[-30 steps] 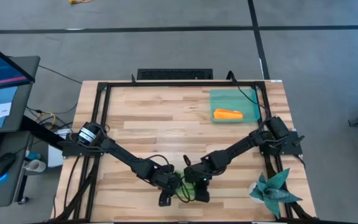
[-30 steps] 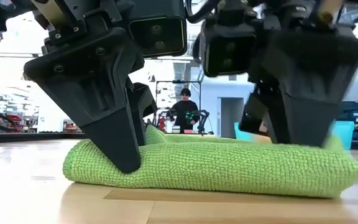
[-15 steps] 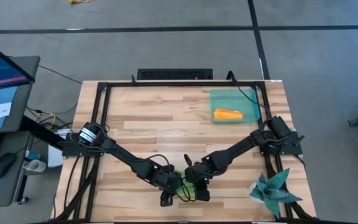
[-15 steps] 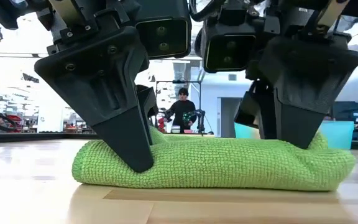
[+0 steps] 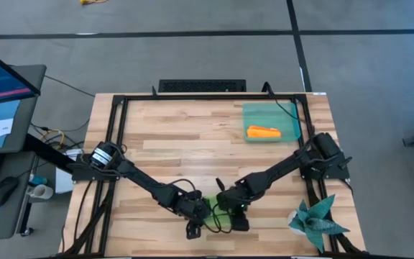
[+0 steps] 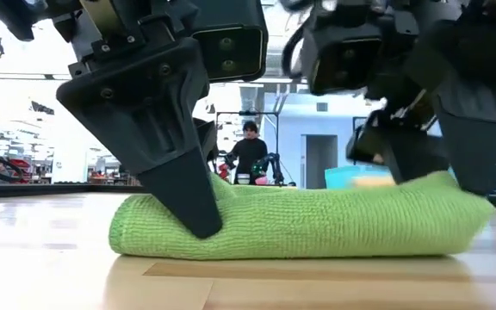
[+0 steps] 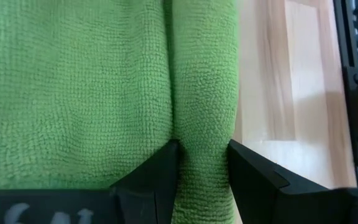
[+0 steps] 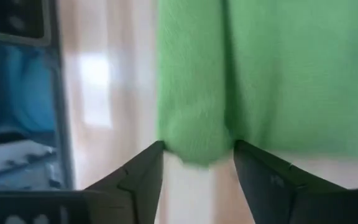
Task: Roll microfiber towels into tight, uniform cylinder then place into a basket
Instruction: Roll the green towel
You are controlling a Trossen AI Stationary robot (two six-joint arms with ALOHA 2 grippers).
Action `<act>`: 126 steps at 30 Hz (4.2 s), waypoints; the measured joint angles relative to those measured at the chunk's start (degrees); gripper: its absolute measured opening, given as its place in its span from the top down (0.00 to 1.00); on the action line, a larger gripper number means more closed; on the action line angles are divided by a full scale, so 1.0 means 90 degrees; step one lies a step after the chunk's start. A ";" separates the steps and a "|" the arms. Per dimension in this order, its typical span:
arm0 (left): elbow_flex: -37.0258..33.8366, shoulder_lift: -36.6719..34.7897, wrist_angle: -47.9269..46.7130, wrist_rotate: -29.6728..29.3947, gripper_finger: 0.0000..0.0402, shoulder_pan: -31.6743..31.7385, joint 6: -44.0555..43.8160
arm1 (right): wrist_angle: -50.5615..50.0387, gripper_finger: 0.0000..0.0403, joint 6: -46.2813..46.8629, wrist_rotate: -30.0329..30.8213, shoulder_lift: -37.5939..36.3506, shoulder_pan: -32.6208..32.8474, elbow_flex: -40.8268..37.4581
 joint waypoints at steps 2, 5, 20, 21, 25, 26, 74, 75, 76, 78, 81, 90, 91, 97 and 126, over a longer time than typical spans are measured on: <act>0.0000 0.0002 0.0038 -0.0160 0.68 -0.0004 -0.0019 | -0.0446 0.45 -0.0298 0.0284 -0.0205 -0.0004 0.0000; -0.0002 0.0009 0.0127 -0.0243 0.68 0.0007 -0.0038 | -0.0898 0.45 -0.0560 0.1180 -0.0621 0.0072 0.0000; -0.0002 0.0009 0.0190 -0.0323 0.68 0.0248 -0.0102 | 0.0785 0.46 -0.0785 0.4768 -0.0958 0.1846 -0.0503; -0.0002 0.0009 0.0176 -0.0325 0.68 0.0280 -0.0102 | 0.0870 0.46 -0.0843 0.4805 -0.0885 0.1903 -0.0503; -0.0001 0.0005 0.0146 -0.0291 0.68 0.0380 -0.0054 | 0.0905 0.46 -0.0878 0.5012 -0.0618 0.1966 -0.0500; 0.0000 0.0005 0.0142 -0.0267 0.68 0.0406 -0.0051 | 0.0887 0.46 -0.0878 0.5129 -0.0565 0.1959 -0.0500; 0.0002 -0.0008 0.0057 -0.0060 0.68 0.0455 0.0207 | 0.0516 0.84 -0.0688 0.4715 0.0102 0.1064 -0.0486; 0.0002 -0.0008 0.0057 -0.0066 0.68 0.0455 0.0228 | 0.0514 0.85 -0.0666 0.4691 0.0102 0.1053 -0.0483; 0.0002 -0.0008 0.0057 -0.0065 0.68 0.0455 0.0249 | 0.0507 0.86 -0.0607 0.4664 0.0100 0.1047 -0.0483; 0.0002 -0.0008 0.0057 -0.0063 0.67 0.0452 0.0378 | 0.0500 0.88 -0.0502 0.4643 0.0097 0.1038 -0.0483; 0.0004 -0.0008 0.0025 -0.0234 0.64 0.0443 0.0670 | 0.0495 0.90 -0.0475 0.4625 0.0097 0.1038 -0.0483; 0.0015 -0.0022 -0.0149 -0.0373 0.52 0.0443 0.0794 | 0.0468 0.91 -0.0218 0.4477 0.0102 0.0983 -0.0488; 0.0012 -0.0022 -0.0126 -0.0371 0.51 0.0443 0.0894 | 0.0468 0.91 -0.0163 0.4460 0.0102 0.0970 -0.0488; 0.0000 -0.0109 -0.0167 -0.0509 0.51 0.0357 0.1394 | 0.0477 0.91 0.0127 0.4007 0.0014 0.0857 -0.0491; -0.0225 -0.0530 -0.0068 -0.2874 0.52 -0.0417 0.2972 | 0.0471 0.91 0.1308 0.1146 -0.0350 -0.0399 -0.0508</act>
